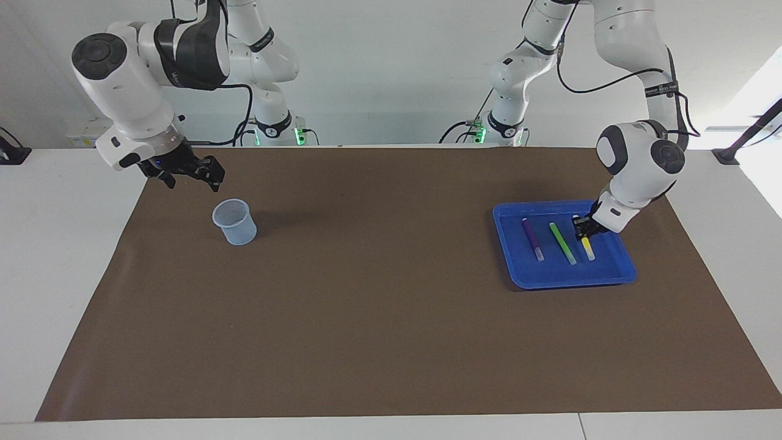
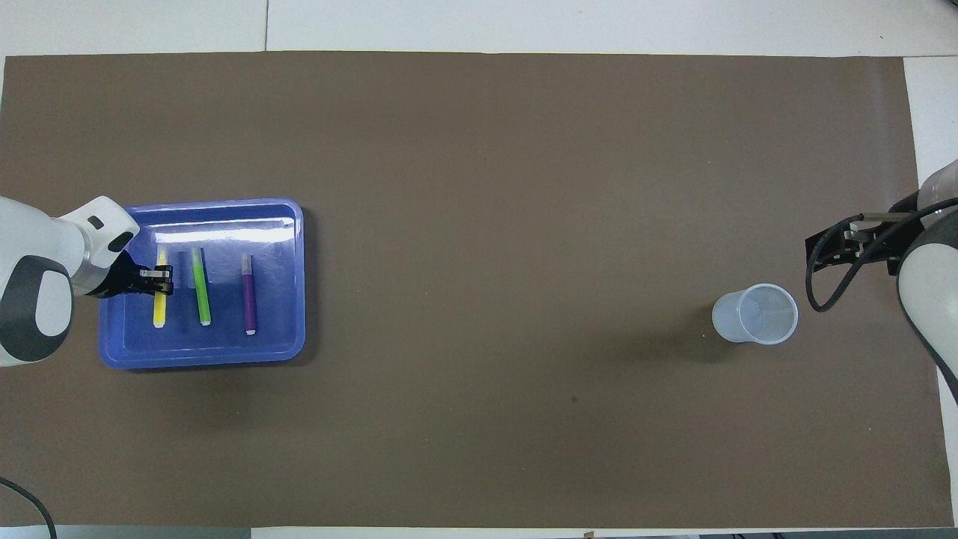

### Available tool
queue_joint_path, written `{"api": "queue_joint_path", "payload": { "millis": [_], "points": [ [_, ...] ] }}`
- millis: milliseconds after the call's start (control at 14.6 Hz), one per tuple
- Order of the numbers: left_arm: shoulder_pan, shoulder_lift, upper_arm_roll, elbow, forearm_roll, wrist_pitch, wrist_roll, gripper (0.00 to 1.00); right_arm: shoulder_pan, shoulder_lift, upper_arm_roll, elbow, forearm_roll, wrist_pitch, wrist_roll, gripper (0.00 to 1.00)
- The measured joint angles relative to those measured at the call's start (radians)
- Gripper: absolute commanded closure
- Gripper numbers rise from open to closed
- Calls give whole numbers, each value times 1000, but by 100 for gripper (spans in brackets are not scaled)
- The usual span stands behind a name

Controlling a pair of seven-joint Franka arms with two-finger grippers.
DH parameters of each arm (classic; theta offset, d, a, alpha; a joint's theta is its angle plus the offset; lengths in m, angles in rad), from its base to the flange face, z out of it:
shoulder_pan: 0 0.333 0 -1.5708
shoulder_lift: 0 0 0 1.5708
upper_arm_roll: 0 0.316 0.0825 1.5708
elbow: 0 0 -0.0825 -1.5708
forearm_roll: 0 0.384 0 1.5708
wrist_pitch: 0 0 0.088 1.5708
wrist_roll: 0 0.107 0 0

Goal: Right arm passes pens to left for tray arrangement

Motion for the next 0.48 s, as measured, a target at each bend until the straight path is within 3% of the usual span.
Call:
{"api": "queue_joint_path", "payload": {
  "millis": [274, 342, 410, 479],
  "points": [
    [18, 6, 0, -7, 0, 1, 0, 100, 7, -1, -25, 0, 3, -5, 0, 0],
    [19, 7, 0, -8, 0, 1, 0, 91, 9, -2, -29, 0, 4, -15, 0, 0],
    [19, 7, 0, -8, 0, 1, 0, 9, 13, -5, -35, 0, 4, -23, 0, 0],
    [19, 7, 0, -8, 0, 1, 0, 0, 19, -9, -41, 0, 4, -32, 0, 0]
  ]
}}
